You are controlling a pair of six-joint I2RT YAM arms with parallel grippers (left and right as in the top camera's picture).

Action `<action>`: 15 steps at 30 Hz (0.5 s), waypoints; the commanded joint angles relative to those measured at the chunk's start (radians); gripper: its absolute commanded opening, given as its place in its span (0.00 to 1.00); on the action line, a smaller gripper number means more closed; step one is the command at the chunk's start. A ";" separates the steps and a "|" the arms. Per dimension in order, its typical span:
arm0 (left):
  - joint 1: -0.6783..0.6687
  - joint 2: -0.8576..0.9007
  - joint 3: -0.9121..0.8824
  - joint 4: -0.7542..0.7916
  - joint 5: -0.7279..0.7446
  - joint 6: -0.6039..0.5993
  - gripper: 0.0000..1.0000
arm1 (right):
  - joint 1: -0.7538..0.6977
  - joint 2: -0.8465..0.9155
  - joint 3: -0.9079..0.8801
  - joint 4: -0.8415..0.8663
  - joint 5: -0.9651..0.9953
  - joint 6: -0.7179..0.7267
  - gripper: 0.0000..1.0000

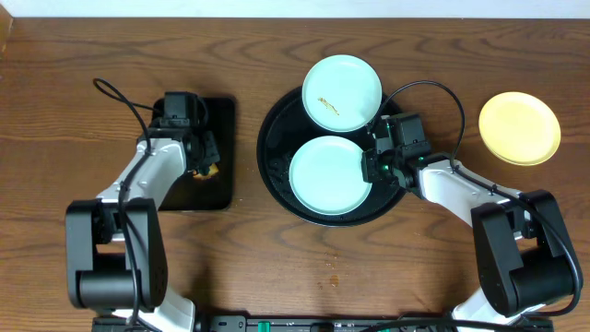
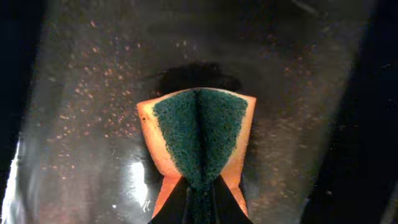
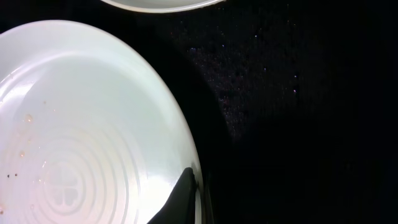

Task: Clean dirty plates on tray and stack at the side
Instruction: 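Lift sponge from black tray with left gripper toward green plate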

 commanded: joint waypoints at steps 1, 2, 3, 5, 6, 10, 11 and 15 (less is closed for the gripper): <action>-0.001 -0.097 0.012 -0.002 0.002 0.028 0.07 | 0.003 0.023 -0.001 -0.006 0.023 -0.008 0.03; -0.001 -0.116 0.012 -0.006 0.002 0.029 0.08 | 0.003 0.024 -0.001 -0.006 0.023 -0.008 0.03; -0.001 -0.130 0.012 -0.010 0.001 0.029 0.07 | 0.003 0.023 -0.001 -0.006 0.023 -0.008 0.03; -0.001 -0.156 0.012 -0.014 -0.015 0.028 0.08 | 0.003 0.023 -0.001 -0.006 0.023 -0.008 0.02; -0.001 -0.164 0.012 -0.016 -0.026 0.028 0.08 | 0.003 0.023 -0.001 -0.006 0.023 -0.007 0.02; -0.001 -0.179 0.012 -0.016 -0.041 0.029 0.08 | 0.003 0.023 -0.001 -0.006 0.023 -0.007 0.01; -0.001 -0.179 0.012 -0.016 -0.040 0.029 0.07 | 0.003 0.023 -0.001 -0.006 0.023 -0.007 0.01; -0.001 -0.178 0.012 -0.014 -0.041 0.061 0.08 | 0.003 0.023 -0.001 -0.007 0.023 -0.007 0.01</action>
